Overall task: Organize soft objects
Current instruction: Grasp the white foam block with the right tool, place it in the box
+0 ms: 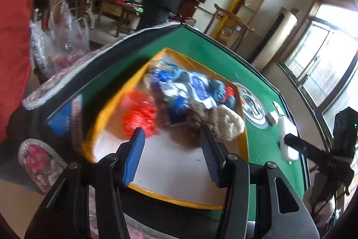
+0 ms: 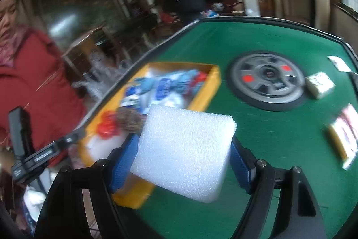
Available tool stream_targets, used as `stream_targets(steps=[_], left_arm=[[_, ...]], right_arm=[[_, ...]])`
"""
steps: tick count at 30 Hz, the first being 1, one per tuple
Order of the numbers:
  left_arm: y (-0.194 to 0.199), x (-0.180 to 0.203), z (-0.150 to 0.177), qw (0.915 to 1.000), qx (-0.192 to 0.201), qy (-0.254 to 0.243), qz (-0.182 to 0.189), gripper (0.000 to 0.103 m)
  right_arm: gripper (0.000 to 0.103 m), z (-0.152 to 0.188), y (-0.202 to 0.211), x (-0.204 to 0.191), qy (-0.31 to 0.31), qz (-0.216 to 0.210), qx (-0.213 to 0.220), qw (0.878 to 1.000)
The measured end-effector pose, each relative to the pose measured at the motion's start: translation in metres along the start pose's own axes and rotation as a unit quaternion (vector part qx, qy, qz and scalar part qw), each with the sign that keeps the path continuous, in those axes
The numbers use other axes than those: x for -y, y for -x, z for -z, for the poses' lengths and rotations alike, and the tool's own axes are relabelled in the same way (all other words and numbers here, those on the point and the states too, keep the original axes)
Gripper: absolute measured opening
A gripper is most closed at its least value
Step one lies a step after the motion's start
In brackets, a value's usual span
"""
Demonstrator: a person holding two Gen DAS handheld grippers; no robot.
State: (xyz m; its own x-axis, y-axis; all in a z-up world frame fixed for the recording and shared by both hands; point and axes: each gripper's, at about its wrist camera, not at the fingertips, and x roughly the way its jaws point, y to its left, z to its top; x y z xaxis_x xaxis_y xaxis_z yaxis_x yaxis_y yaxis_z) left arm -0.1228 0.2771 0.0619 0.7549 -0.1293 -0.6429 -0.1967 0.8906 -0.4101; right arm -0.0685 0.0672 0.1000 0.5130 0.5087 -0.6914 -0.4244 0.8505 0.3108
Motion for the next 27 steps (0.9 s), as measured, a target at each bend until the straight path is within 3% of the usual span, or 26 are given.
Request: stream_targets(steps=[9,13,18,27], left_arm=[[0.007,-0.029,-0.005,0.9996,0.017,0.024,-0.004,0.05],[0.013,-0.041,-0.007,0.9991,0.027,0.026,-0.02,0.05],[0.018,-0.046,-0.007,0.9987,0.033,0.028,-0.028,0.058],[0.022,-0.03,-0.007,0.9991,0.04,0.01,-0.012,0.059]], right_arm=[[0.074,0.013,-0.08,-0.084,0.073,-0.062,-0.086,0.992],[0.076,0.025,-0.116,-0.117,0.107,-0.058,-0.118,0.986],[0.077,0.03,-0.145,-0.138,0.144,-0.036,-0.129,0.981],[0.078,0.02,-0.107,-0.111,0.106,-0.087,-0.09,0.986]])
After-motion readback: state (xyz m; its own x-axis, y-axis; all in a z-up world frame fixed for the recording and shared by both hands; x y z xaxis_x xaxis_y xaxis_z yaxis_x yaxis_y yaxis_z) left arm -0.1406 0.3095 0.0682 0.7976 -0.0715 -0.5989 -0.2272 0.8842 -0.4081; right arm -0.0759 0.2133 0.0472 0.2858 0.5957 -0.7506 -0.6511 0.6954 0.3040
